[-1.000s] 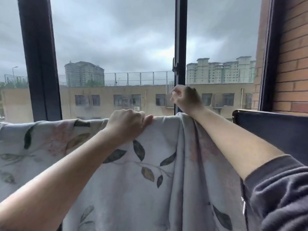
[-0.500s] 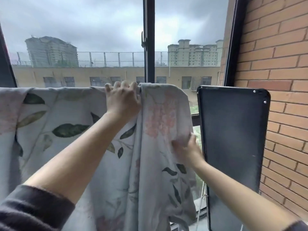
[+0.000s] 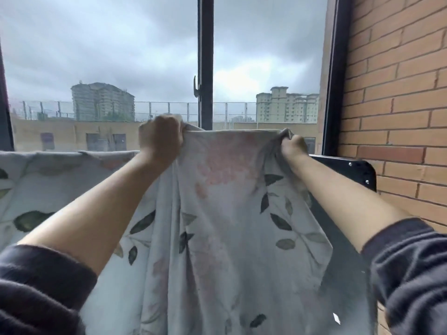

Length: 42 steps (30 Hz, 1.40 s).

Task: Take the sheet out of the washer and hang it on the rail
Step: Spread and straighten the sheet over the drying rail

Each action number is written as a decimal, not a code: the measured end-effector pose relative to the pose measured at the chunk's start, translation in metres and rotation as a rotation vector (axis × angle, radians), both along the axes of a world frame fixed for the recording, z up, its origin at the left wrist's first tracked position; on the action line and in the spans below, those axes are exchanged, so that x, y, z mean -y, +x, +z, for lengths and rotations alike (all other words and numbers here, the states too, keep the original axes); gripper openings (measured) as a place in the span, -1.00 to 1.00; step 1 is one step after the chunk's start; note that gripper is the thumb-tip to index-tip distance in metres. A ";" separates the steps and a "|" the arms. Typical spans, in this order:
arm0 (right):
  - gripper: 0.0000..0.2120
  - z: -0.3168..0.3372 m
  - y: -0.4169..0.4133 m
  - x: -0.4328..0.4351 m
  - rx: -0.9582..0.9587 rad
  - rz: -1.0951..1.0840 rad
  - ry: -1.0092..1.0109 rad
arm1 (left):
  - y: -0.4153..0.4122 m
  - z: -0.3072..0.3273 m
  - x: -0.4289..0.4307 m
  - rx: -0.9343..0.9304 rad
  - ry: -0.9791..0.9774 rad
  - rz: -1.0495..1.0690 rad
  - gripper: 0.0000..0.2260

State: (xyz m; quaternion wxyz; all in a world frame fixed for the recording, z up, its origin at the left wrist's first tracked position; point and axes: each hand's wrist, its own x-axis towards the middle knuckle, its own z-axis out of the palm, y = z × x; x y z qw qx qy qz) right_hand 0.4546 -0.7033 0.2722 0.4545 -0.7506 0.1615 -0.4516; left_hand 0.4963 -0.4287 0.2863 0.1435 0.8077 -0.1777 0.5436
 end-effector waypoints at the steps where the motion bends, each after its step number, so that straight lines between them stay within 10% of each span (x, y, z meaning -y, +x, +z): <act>1: -0.68 0.013 0.010 0.010 -0.007 -0.027 -0.006 | 0.001 0.012 0.007 -0.007 -0.036 0.018 -0.79; 6: -0.63 0.033 0.069 0.033 -0.087 0.153 -0.139 | 0.035 0.039 0.045 -0.350 -0.276 0.017 -0.80; 11: -0.47 -0.067 0.116 0.027 -0.665 0.566 -0.200 | 0.041 0.008 0.061 -0.917 -0.066 -0.045 -0.65; 20: -0.54 -0.137 0.034 0.011 -0.260 0.954 -0.101 | 0.037 0.003 0.049 -0.607 -0.146 0.121 -0.49; 26: -0.64 -0.147 0.019 0.014 -0.232 0.502 -0.538 | 0.014 -0.027 0.032 -0.277 0.079 0.150 -0.44; 32: -0.71 -0.063 0.022 0.081 -0.065 0.043 -0.308 | 0.007 -0.025 0.020 -0.352 0.219 0.183 -0.40; 38: -0.68 -0.068 0.018 0.091 -0.525 0.115 -0.455 | 0.009 -0.030 0.034 -0.330 0.229 0.208 -0.43; 42: -0.38 -0.106 0.005 0.060 -0.501 0.424 -0.428 | 0.013 -0.031 0.039 -0.332 0.223 0.229 -0.44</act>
